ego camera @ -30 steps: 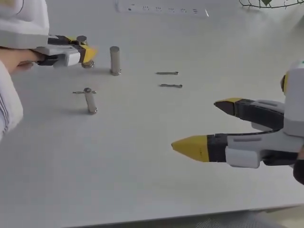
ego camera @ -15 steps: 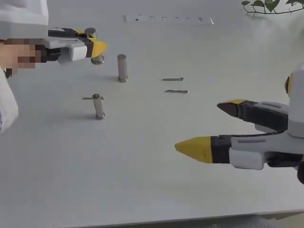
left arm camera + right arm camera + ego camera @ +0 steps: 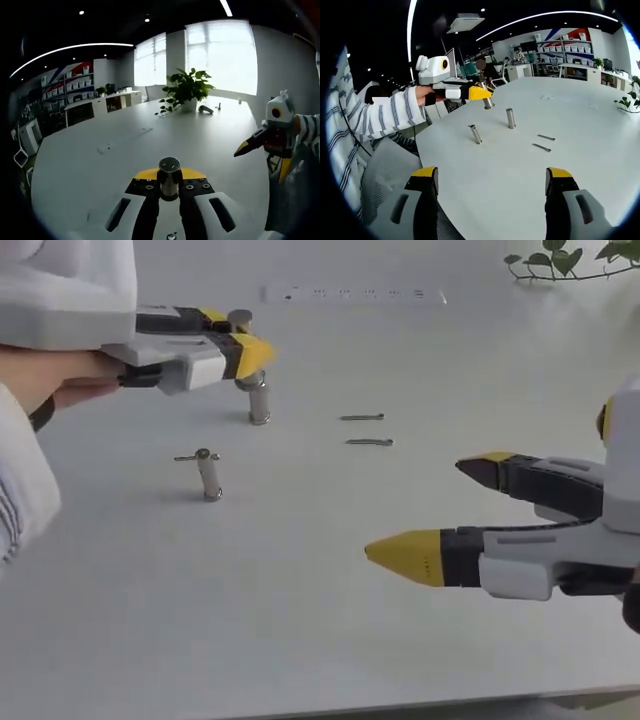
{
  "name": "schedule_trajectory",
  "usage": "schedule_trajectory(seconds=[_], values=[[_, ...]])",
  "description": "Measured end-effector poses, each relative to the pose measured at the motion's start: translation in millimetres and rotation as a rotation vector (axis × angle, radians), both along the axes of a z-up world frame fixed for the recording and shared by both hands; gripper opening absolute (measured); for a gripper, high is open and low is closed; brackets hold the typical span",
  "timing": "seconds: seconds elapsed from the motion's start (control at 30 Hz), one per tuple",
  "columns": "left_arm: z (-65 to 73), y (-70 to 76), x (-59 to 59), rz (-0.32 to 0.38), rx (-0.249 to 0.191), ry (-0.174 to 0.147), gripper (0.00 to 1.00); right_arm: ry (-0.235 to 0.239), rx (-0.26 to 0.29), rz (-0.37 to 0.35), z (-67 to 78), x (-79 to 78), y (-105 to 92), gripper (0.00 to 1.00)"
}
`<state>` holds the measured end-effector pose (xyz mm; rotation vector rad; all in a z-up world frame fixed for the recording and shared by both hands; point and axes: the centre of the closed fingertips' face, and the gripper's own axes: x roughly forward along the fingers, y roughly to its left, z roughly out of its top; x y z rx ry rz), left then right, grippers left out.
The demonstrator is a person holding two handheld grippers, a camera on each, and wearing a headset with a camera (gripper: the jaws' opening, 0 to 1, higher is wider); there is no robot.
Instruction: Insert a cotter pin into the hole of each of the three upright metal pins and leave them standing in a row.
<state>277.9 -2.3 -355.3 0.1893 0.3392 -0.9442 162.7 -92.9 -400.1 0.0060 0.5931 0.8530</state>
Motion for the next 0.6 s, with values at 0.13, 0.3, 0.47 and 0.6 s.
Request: schedule_trajectory(seconds=[0.13, 0.3, 0.47, 0.6], values=[[-6.6, -13.0, -13.1, -0.044, 0.012, 0.007, 0.10, -0.003, -0.002, -0.007, 0.7, -0.6, -2.4, 0.87], [-15.4, -27.3, -28.9, -0.082, 0.002, 0.034, 0.10, -0.005, 0.002, -0.017, 1.5, 0.2, -4.1, 0.87], [-28.6, -38.4, -44.5, -0.117, 0.006, 0.067, 0.10, 0.003, 0.001, -0.015, -1.6, -0.4, -5.0, 0.87], [-37.1, -45.0, -52.7, -0.126, 0.010, 0.086, 0.10, 0.011, 0.004, -0.015, -4.6, -0.4, -5.5, 0.87]])
